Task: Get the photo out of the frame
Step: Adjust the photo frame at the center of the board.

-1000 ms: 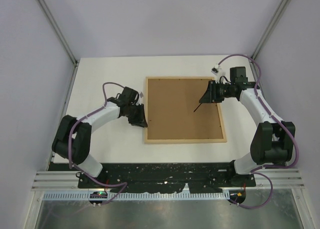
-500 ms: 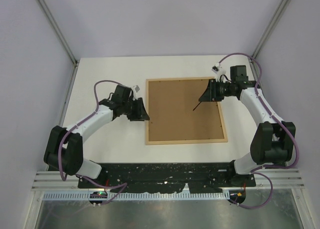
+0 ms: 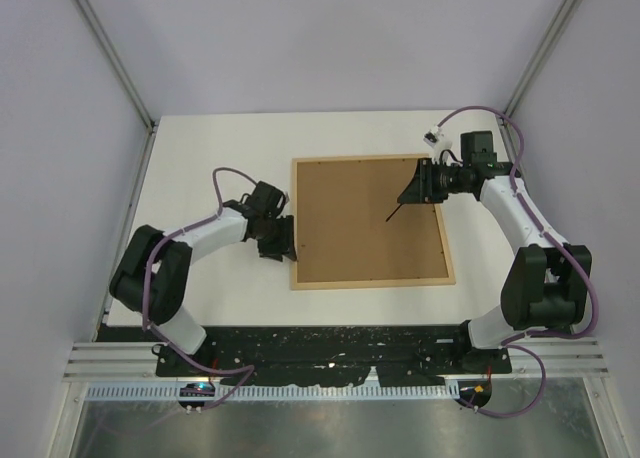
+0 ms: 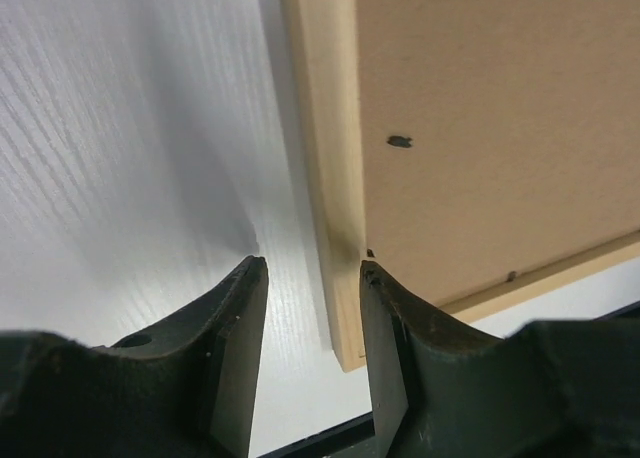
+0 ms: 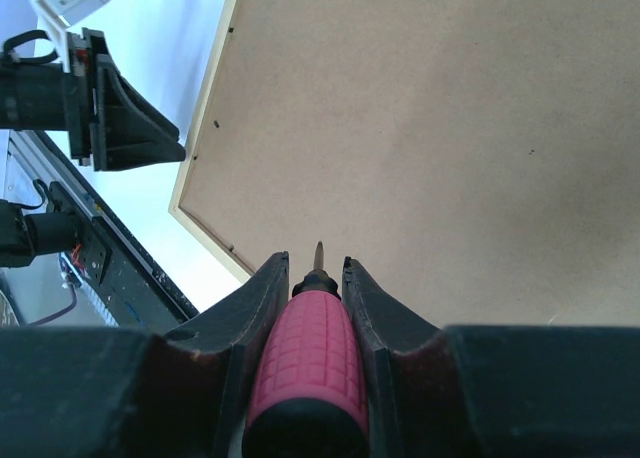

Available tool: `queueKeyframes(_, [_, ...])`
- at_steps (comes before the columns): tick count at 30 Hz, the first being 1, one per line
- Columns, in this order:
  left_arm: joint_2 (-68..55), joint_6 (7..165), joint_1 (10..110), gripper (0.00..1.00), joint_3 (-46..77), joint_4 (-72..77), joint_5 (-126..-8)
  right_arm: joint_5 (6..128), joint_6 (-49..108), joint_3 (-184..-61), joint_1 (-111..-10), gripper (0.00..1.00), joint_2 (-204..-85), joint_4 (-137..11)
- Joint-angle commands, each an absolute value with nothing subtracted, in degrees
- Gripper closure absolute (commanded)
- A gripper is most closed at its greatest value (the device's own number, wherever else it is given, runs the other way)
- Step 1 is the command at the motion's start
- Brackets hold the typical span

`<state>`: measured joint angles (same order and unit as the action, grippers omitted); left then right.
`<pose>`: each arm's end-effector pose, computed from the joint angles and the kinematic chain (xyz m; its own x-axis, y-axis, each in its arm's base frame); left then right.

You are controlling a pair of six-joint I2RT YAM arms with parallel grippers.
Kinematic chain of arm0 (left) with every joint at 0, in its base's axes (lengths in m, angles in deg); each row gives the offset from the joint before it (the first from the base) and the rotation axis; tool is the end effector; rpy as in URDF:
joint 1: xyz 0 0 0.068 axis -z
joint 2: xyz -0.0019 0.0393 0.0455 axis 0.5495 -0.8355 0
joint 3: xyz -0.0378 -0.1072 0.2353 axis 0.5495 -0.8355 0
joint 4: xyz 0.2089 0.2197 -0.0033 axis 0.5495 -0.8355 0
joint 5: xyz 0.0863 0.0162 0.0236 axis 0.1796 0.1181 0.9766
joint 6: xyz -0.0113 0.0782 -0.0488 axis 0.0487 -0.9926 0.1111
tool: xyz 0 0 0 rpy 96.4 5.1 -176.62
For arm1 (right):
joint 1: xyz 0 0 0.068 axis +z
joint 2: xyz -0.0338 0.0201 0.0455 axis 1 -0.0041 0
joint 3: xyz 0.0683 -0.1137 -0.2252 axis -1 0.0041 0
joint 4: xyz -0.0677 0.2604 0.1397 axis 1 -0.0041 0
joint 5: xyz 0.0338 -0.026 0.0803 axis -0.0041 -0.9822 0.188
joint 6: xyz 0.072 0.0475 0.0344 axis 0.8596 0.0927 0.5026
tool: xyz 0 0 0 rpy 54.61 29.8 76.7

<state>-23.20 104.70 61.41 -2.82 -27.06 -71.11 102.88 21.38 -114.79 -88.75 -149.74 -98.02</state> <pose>0.3075 -0.1842 0.0912 -0.9646 -0.0477 -0.2596 0.0556 0.9247 -0.3765 0.3760 0.0643 0.2222 -0.7983 -0.0287 -0.6016 -0.4365 0.7158 0.5451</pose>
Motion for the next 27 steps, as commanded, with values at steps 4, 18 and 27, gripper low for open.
queueKeyframes(4, [-28.4,103.6,62.8,0.56,1.8,-29.5,-70.5,105.4,21.5,-114.5,-88.4,0.92,-146.6,-96.1])
queueKeyframes(18, [-26.0,104.7,63.1,0.57,0.6,-26.9,-74.0,105.6,21.7,-113.9,-87.9,0.92,-145.8,-96.0])
queueKeyframes(27, [-29.3,103.3,65.8,0.63,2.9,-29.9,-71.0,104.9,21.7,-113.8,-87.5,0.92,-145.3,-96.0])
